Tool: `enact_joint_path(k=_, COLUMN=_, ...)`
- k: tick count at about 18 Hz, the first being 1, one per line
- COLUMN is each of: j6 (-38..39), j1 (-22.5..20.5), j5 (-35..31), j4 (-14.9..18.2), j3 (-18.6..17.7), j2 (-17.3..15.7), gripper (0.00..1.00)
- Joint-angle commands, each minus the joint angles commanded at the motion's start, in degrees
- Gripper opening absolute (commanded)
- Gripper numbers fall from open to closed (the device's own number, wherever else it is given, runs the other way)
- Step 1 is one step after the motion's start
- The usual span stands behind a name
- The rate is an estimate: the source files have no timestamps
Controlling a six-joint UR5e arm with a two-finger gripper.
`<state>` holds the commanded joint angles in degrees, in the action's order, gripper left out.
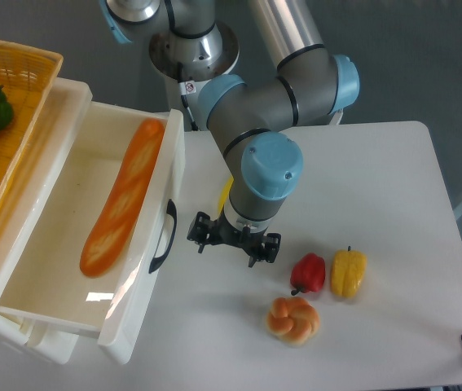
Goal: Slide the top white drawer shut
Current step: 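Bring the gripper against the drawer front beside the black handle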
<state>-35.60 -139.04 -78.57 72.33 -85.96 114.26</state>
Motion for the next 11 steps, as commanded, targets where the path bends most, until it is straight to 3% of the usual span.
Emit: enact_joint_path(k=11, j6=0.1, j1=1.5, j5=-0.1, j4=0.0, j3=0.0, j2=0.7, gripper=1.00)
